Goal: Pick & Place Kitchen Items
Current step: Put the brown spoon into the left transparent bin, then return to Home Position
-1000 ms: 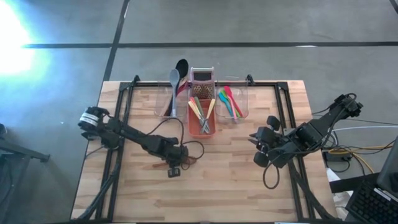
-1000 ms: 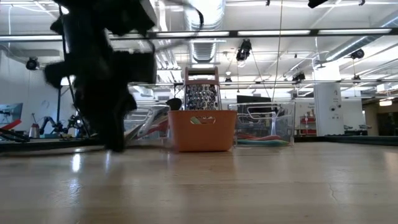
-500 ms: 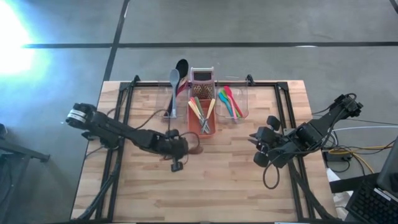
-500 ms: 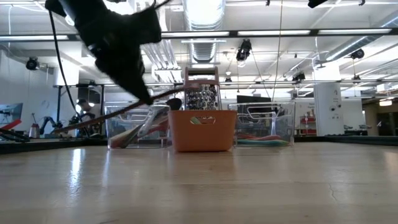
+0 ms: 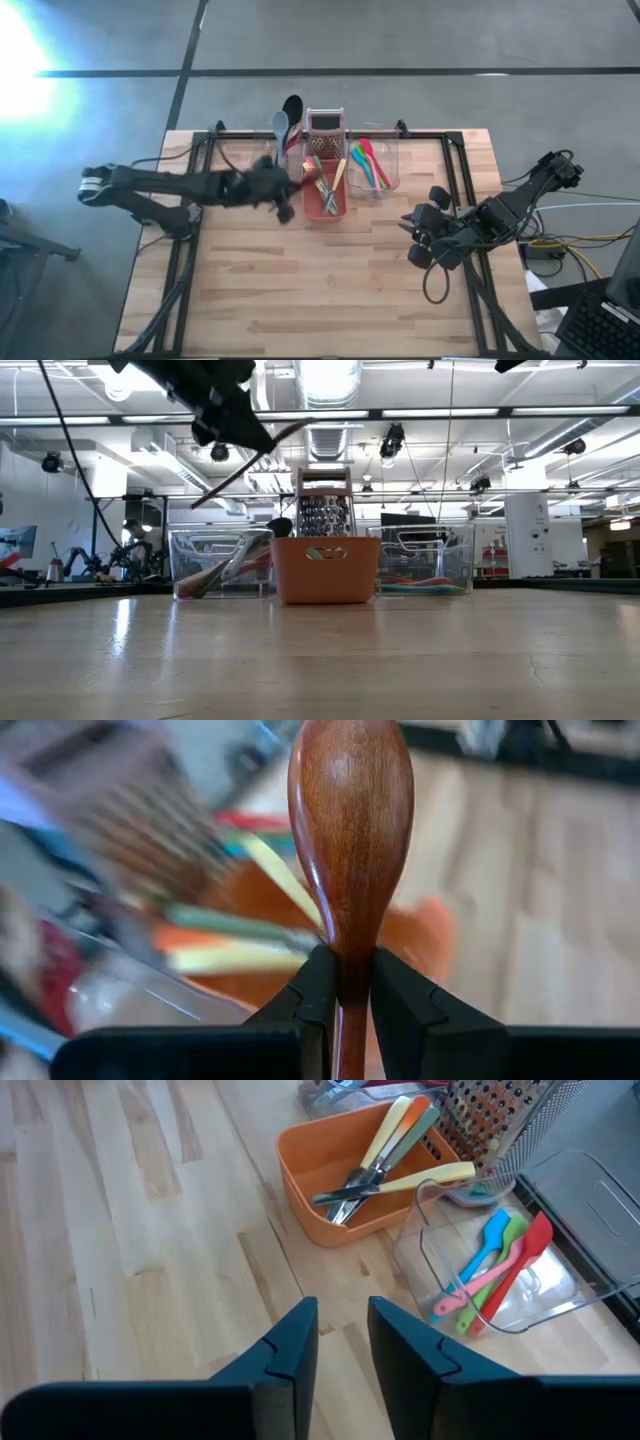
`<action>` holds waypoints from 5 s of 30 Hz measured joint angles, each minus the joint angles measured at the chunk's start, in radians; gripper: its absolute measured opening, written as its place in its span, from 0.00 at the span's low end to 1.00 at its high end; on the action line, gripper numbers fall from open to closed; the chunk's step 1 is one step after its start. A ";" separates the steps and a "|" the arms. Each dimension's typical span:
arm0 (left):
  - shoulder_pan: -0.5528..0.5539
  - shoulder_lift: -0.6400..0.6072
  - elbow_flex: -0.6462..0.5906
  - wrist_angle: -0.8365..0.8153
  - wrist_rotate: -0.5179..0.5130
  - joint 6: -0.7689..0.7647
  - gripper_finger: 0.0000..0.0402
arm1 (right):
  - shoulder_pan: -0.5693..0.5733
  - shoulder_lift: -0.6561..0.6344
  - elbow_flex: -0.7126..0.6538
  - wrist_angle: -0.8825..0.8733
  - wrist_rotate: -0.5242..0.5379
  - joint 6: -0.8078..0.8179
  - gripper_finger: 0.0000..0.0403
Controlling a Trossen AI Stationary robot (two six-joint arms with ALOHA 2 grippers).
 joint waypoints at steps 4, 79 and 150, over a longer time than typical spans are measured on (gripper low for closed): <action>0.119 -0.073 0.000 0.044 0.007 0.029 0.11 | 0.000 0.000 0.000 0.000 0.000 -0.003 0.23; -0.030 -0.480 -0.460 0.623 0.157 0.168 0.52 | 0.000 -0.012 -0.269 0.486 0.026 -0.337 0.09; -0.169 -1.213 -0.920 0.351 -0.202 0.252 0.51 | -0.846 -1.170 -1.217 1.137 -0.701 -0.714 0.02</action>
